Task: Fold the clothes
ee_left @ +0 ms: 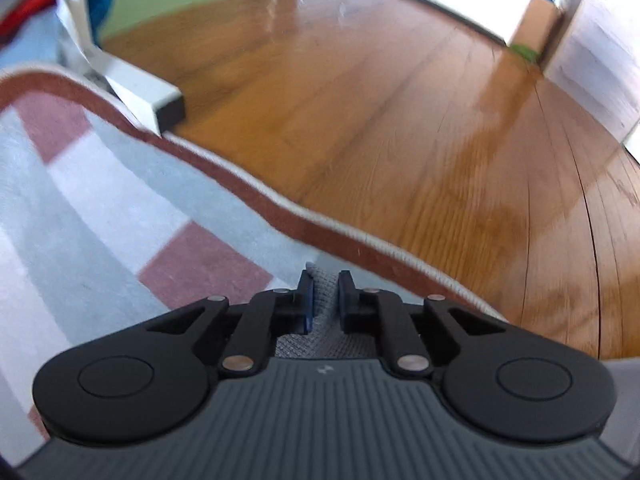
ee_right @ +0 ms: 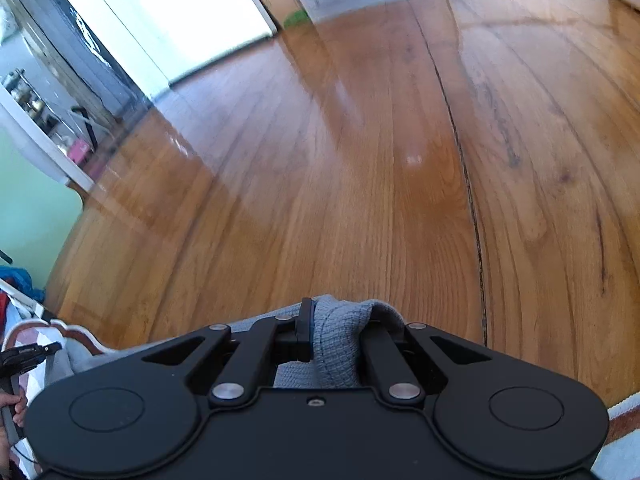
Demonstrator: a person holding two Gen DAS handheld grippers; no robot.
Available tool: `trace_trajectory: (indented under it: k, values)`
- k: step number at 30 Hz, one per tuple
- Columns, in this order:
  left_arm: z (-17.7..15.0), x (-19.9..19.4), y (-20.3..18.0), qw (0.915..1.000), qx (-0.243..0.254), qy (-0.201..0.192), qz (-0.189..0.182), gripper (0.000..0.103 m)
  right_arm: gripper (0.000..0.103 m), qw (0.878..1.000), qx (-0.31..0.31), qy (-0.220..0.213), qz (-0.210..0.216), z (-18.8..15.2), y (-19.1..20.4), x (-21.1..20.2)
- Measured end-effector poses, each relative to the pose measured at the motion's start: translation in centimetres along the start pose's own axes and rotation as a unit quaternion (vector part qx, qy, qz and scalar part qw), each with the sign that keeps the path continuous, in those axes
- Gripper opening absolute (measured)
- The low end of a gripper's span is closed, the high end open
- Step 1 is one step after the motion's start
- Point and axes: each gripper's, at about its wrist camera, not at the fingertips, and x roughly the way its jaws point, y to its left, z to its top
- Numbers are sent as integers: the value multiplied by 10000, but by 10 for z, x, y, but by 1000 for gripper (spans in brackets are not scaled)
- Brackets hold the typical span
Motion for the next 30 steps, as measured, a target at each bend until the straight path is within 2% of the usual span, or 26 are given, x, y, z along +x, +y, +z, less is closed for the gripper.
trace_trajectory:
  k: [3, 5, 9, 10, 13, 14, 15, 17, 19, 20, 22, 24, 25, 26, 29, 30]
  values:
    - [5, -33, 6, 9976, -153, -674, -47, 10, 4, 9978, 193, -565, 280, -4, 6, -29]
    - [8, -47, 14, 9951, -222, -964, -79, 10, 4, 9957, 251, -822, 340, -6, 11, -47]
    - [22, -39, 22, 9908, -475, -1237, -285, 10, 3, 9919, 388, -1187, 219, -4, 10, -72]
    - [25, -33, 20, 9898, -501, -1319, -218, 2, 3, 9912, 428, -1244, 146, -2, 6, -74]
    - [33, -12, 13, 9863, -410, -1592, -145, 4, 3, 9916, 490, -1184, -191, 8, -6, -58]
    - [36, -6, 10, 9895, -401, -1374, -206, 4, 4, 9934, 505, -1011, -203, 11, -11, -48]
    - [39, 0, 8, 9926, -398, -1112, -273, 4, 5, 9967, 522, -577, -220, 16, -18, -32]
    - [39, -6, 5, 9933, -470, -953, -453, 13, 6, 9961, 724, 81, -495, 18, -29, -14]
    - [37, -12, 3, 9943, -419, -832, -525, 47, 7, 9956, 867, -18, -355, 10, -33, -21]
    - [36, -12, 2, 9954, -382, -731, -479, 51, 8, 9953, 915, -85, -291, 5, -35, -26]
    - [33, -9, 3, 9973, -438, -455, -377, 51, 9, 9946, 986, -78, -319, 0, -35, -32]
    - [30, -5, 6, 9974, -581, -197, -378, 51, 33, 9937, 943, -154, -577, -2, -32, -38]
    - [29, -4, 7, 9969, -671, -115, -407, 51, 53, 9927, 889, -231, -776, -3, -30, -42]
    - [28, -3, 8, 9961, -760, -33, -436, 51, 59, 9912, 815, -349, -980, -1, -28, -46]
    - [23, -11, 0, 9975, -572, -50, -417, 51, 59, 9884, 663, -604, -1225, 12, -31, -55]
    - [20, -14, -6, 9986, -425, -33, -309, 51, 59, 9881, 655, -616, -1248, 12, -30, -60]
